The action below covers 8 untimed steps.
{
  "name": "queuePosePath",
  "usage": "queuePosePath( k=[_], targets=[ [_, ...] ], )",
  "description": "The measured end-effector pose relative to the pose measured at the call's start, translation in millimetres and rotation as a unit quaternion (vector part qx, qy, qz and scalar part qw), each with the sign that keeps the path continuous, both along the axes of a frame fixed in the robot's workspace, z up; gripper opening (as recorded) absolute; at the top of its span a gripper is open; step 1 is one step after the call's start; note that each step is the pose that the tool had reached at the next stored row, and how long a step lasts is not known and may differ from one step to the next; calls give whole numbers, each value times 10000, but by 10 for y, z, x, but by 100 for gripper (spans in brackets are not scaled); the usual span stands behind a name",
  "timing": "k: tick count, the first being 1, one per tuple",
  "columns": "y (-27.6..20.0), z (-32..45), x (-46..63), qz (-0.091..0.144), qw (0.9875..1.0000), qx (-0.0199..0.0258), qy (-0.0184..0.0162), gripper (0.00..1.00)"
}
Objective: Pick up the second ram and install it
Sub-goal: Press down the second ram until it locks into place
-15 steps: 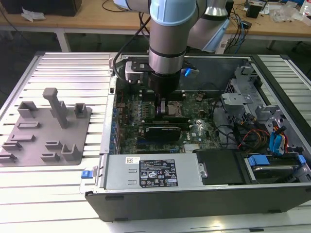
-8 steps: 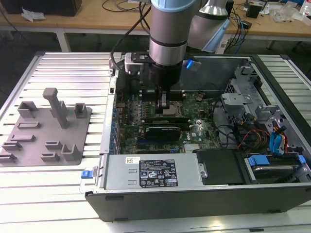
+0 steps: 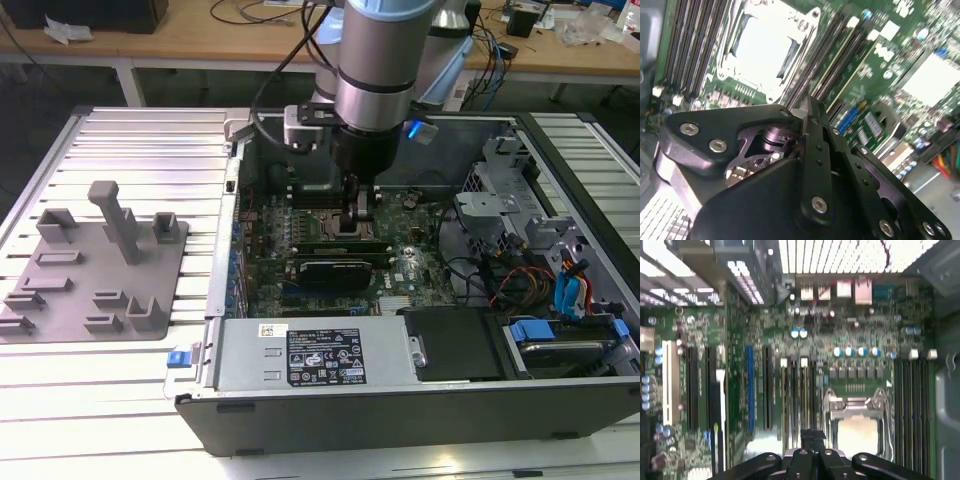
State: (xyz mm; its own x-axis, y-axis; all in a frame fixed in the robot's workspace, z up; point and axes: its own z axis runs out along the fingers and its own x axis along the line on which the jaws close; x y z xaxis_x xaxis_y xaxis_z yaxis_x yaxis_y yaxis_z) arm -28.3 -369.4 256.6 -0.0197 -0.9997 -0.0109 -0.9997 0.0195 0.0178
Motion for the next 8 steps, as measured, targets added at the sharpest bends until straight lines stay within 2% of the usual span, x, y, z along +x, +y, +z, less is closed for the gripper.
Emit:
queuePosePath(
  k=[8],
  targets=[
    [0, 0, 41, 0, 10000, 0, 1, 8]
  ],
)
